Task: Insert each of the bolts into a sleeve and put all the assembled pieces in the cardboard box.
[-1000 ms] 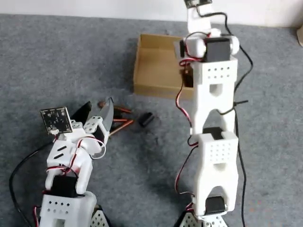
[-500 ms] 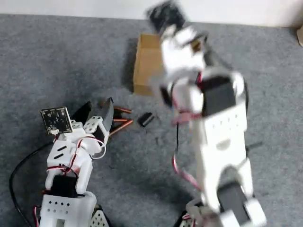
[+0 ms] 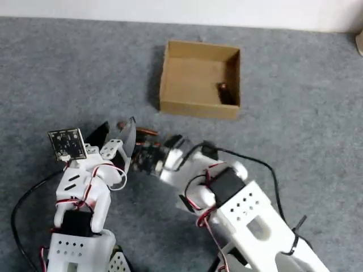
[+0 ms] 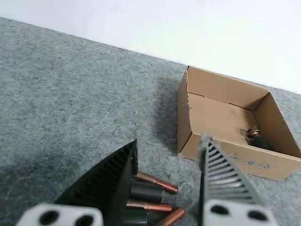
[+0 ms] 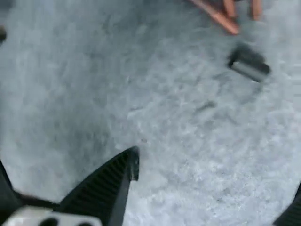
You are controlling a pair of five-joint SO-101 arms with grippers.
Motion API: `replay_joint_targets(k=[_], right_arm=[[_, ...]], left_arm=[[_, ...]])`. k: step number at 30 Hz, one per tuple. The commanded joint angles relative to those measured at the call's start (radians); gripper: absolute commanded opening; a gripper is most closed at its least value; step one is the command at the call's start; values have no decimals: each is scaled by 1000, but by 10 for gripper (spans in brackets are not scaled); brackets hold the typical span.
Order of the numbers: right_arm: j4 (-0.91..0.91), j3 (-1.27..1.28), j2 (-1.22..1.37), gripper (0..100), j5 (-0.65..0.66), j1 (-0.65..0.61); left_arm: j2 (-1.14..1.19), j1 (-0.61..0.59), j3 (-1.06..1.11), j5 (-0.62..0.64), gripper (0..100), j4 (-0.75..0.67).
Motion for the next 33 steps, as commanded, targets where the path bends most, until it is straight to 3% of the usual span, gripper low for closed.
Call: replay_joint_targets(k=[1, 9, 19, 28, 33], right_arm=[[-24, 2, 87, 454, 118, -1], [-22, -298, 444, 454, 278, 58], [58, -665, 800, 454, 499, 157], [62, -762, 1038, 454, 586, 151], [61, -805, 1141, 454, 621, 153]], left_arm=[[-2, -38, -59, -5, 210, 20], [-5, -73, -84, -5, 212, 46], [-4, -337, -197, 0, 210, 104], [-7, -490, -260, -5, 210, 110], [-12, -499, -259, 0, 210, 110]])
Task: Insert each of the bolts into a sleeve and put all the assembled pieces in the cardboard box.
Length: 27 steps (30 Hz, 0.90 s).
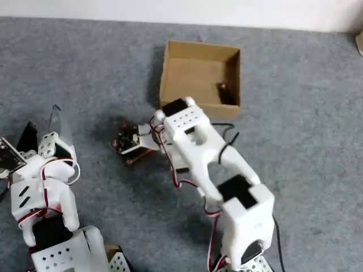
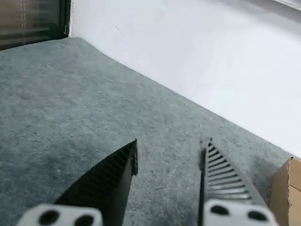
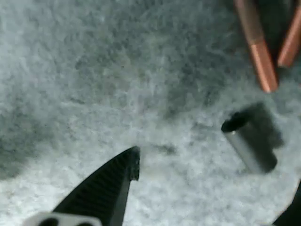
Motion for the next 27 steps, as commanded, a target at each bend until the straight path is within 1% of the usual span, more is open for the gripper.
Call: replay_joint_targets(k=[1, 9, 11, 13, 18, 20, 21, 24, 27], right_arm=[[19, -64, 42, 454, 23, 10], [22, -196, 209, 454, 18, 8], [28, -239, 239, 435, 18, 12], [28, -262, 257, 365, 17, 13], [28, -269, 278, 93, 17, 13], [28, -269, 283, 25, 17, 12], [28, -269, 283, 9, 17, 12], [28, -269, 283, 4, -2, 12], [28, -269, 283, 4, -104, 12]], left_arm=[[-12, -15, -53, 0, 210, 3], [-12, -15, -53, 0, 210, 5], [-12, -15, -56, 0, 210, 25], [-13, -15, -58, 0, 210, 35], [-13, -15, -58, 2, 210, 35], [-13, -15, -58, 2, 210, 35], [-13, -15, -58, 2, 210, 35], [-13, -15, -58, 2, 210, 35], [-13, -13, -56, 2, 210, 35]])
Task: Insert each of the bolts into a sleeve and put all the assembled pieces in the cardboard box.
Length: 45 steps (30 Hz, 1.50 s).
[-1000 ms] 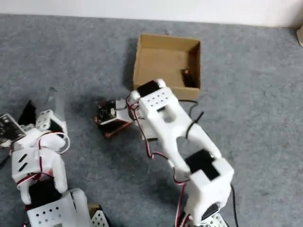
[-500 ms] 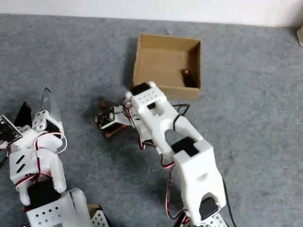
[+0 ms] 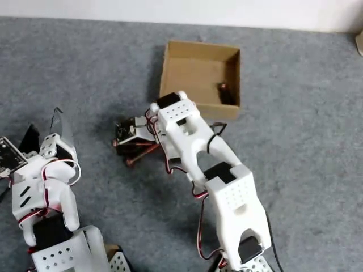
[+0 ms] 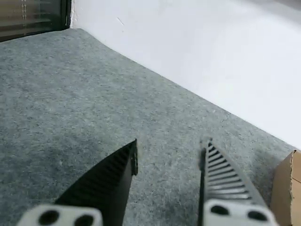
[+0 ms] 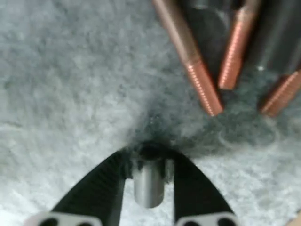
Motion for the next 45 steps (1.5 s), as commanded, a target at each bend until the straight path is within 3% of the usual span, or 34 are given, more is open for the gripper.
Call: replay_joint_targets(k=[1, 6, 12, 22, 26, 32, 37, 41, 45], right_arm=[[22, 4, -1, 4, -101, 1], [25, -1, -8, 4, -126, 2], [168, -108, -67, 4, -226, -1], [306, -311, -329, 4, -508, 38], [306, -303, -466, 4, -615, 77], [305, -208, -639, 4, -701, 197], [277, 4, -727, 4, -697, 292], [177, 185, -808, 4, -661, 390], [76, 363, -895, 4, -614, 443]], left_arm=[[-12, -13, -56, 2, 210, 2], [-12, 5, -53, 2, 210, 2], [-2, 76, -48, 0, 210, 5], [62, 214, -88, 2, 210, 60], [325, 252, -263, 2, 210, 173], [954, 269, -590, 86, 210, 265], [1403, 430, -878, 81, 210, 339], [1592, 538, -1013, 86, 210, 399], [1639, 547, -1033, 87, 210, 390]])
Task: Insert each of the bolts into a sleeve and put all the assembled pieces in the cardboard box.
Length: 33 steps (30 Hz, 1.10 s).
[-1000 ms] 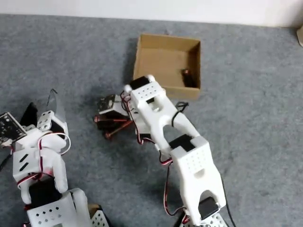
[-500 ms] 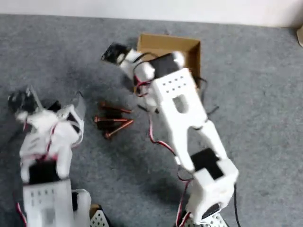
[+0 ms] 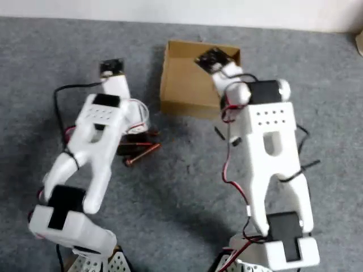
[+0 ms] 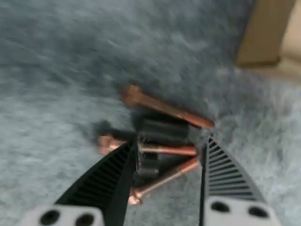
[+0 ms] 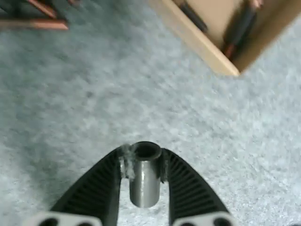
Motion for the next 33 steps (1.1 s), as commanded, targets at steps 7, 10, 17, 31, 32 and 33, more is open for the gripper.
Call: replay_joint_targets(k=[7, 10, 17, 31, 32, 33], right_arm=[[-217, 363, -191, 4, 44, 41], [-272, 438, -222, 4, 44, 41], [-312, 521, -245, 4, 44, 41], [-317, 535, -245, 4, 43, 41], [-317, 535, -245, 4, 43, 41], [-317, 536, -243, 4, 41, 41]], left_arm=[[13, 15, -64, 321, 210, -15], [15, 15, -64, 397, 210, -15], [73, -36, -64, 505, 210, -94], [328, -71, -154, 520, 210, -229], [328, -70, -153, 520, 209, -229], [328, -70, -151, 520, 203, -229]])
